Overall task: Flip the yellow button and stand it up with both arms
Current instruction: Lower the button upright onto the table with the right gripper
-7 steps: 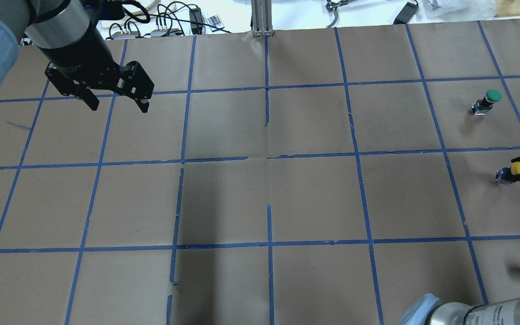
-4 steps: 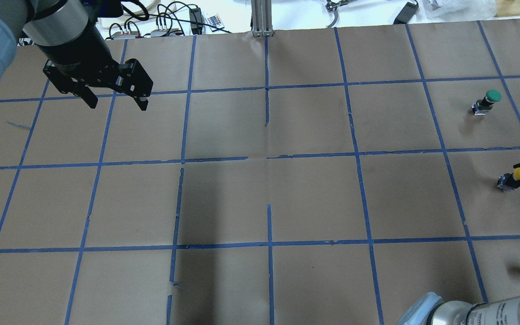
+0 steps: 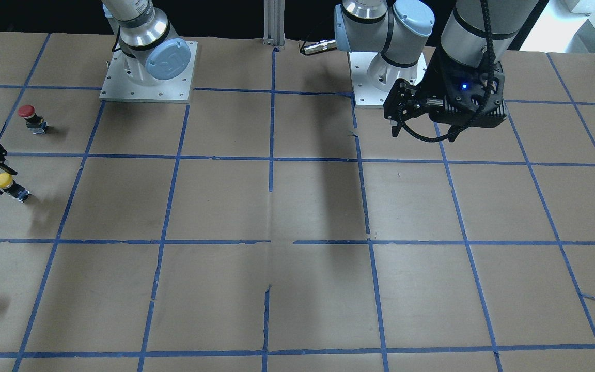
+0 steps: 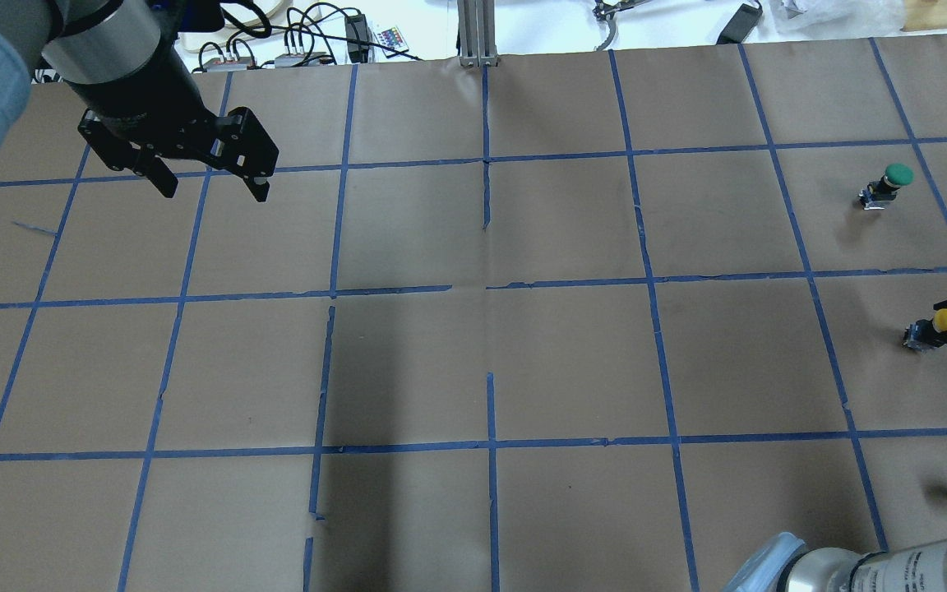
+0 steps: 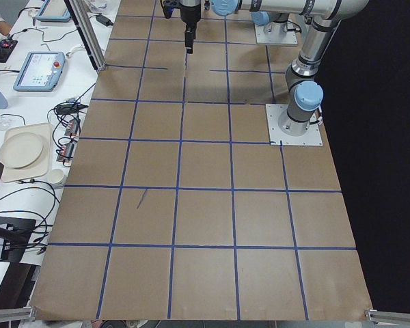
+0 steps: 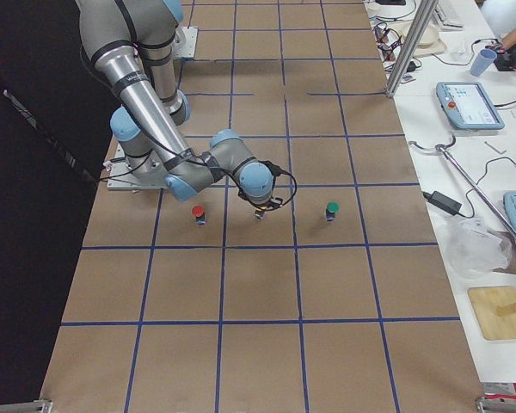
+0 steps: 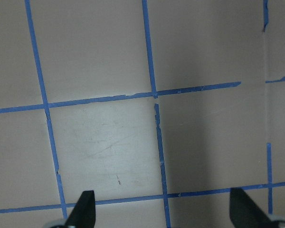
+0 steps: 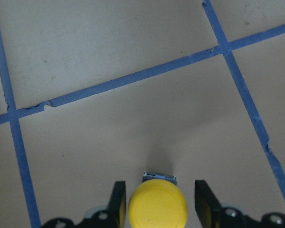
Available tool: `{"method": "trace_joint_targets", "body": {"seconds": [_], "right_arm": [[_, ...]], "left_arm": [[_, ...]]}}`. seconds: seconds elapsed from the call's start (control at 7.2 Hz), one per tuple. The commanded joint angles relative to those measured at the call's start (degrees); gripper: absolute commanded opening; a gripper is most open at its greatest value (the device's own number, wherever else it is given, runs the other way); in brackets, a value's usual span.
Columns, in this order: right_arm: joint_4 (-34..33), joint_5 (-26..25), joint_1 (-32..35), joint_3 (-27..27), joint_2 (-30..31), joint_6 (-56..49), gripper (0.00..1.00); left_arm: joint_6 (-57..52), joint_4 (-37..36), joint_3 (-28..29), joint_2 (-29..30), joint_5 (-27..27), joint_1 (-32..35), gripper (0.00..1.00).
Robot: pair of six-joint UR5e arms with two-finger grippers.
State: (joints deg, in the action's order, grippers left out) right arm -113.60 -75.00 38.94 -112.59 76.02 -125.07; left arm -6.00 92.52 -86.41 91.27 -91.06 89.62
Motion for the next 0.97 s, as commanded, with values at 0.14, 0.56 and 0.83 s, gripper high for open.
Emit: {"method": "trace_joint_targets", "body": {"seconds": [0.14,0.56,0.83], "right_arm": [[0.3,-0.23,0.0,0.09,-0.09,0.96,0.83],[0.65,0.21,0.08,2.8,1.75,4.01,0.96],[3.98,-0.4,0.78,3.7,5.69,14.26,0.99]], "left_arm": [[-1.12,1.35,0.28,-0.39,0.36,0.03,0.99],[-1.03,1.44,0.71,-0.21,0.09,0.64,0.99],[-1.03,1.35,0.71,-0.13,0.18,0.64,0.99]]}}
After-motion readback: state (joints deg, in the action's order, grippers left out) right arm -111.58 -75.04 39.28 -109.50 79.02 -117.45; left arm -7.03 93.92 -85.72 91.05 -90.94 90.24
